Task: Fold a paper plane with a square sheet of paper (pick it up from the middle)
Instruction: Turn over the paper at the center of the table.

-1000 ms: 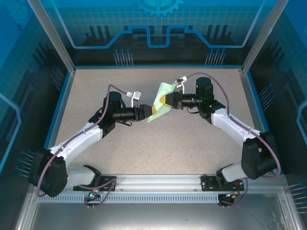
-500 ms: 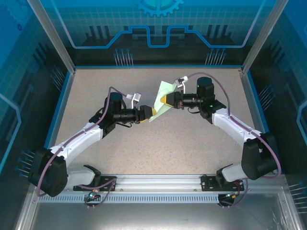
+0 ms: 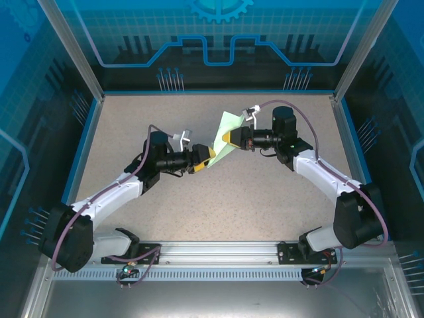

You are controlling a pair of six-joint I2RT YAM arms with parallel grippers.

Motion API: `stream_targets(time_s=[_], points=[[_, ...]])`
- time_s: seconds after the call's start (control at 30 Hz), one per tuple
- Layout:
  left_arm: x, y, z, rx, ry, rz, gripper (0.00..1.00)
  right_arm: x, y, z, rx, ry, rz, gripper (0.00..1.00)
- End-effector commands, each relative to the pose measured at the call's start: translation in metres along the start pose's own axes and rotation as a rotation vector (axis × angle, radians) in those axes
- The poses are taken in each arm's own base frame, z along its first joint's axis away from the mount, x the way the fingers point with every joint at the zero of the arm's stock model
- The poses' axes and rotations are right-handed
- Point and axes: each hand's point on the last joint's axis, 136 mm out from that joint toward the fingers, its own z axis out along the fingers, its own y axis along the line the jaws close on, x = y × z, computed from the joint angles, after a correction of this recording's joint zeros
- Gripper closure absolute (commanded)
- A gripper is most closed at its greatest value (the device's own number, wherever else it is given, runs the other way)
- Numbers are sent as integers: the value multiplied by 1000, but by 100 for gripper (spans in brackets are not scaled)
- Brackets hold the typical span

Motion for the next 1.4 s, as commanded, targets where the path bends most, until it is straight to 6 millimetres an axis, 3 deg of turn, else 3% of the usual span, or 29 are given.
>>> stream_targets(time_s=[0.0, 0.4, 0.67, 0.9, 1.37], points=[[-8, -26, -6, 63, -35, 24, 32, -7, 18, -8, -27, -17, -51, 92], [-9, -50, -8, 111, -18, 63, 48, -3, 10, -6, -21, -10, -21, 93], [-4, -55, -3, 99, 22, 97, 45, -5, 6, -4, -31, -17, -26, 93], [-4, -48, 0, 70, 31, 101, 63, -3, 0, -3, -20, -6, -16, 93], [-3, -50, -1, 71, 37, 118, 81, 1, -19, 0, 20, 9, 16, 91]])
